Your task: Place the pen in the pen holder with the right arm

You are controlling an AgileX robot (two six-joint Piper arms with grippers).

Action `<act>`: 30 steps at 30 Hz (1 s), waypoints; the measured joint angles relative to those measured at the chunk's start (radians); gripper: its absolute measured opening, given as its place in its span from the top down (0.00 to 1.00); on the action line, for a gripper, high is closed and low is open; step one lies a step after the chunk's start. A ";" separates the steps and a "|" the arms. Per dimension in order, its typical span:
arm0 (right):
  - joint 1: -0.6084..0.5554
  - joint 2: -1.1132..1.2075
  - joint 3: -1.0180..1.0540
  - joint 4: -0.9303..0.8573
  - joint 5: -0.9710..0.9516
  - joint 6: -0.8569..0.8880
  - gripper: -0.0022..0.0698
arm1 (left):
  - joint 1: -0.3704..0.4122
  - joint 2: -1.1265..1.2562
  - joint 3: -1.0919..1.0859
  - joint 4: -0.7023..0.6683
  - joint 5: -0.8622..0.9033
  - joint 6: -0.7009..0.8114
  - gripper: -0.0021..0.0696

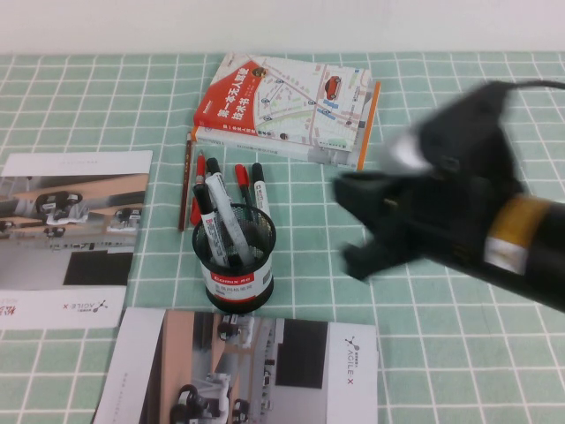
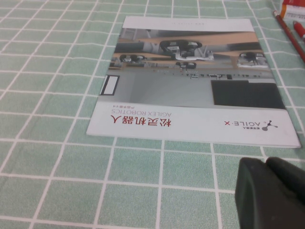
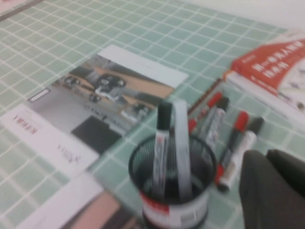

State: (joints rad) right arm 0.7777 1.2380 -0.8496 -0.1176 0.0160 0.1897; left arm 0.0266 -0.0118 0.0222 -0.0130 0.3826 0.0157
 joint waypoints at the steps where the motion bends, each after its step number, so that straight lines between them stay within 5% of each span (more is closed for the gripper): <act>1: 0.000 -0.045 0.024 0.008 0.027 0.000 0.99 | 0.000 0.000 0.000 0.000 0.000 0.000 0.98; 16: 0.000 -0.370 0.204 0.044 0.458 0.000 1.00 | 0.000 0.000 0.000 0.000 0.000 0.000 0.98; 23: -0.043 -0.398 0.313 0.043 0.344 0.000 1.00 | 0.000 0.000 0.000 0.000 0.000 0.000 0.98; 30: -0.337 -0.580 0.568 0.098 0.131 0.000 1.00 | 0.000 0.000 0.000 0.000 0.000 0.000 0.98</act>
State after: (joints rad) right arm 0.4408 0.6582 -0.2820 -0.0199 0.1473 0.1897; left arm 0.0266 -0.0118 0.0222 -0.0130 0.3826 0.0157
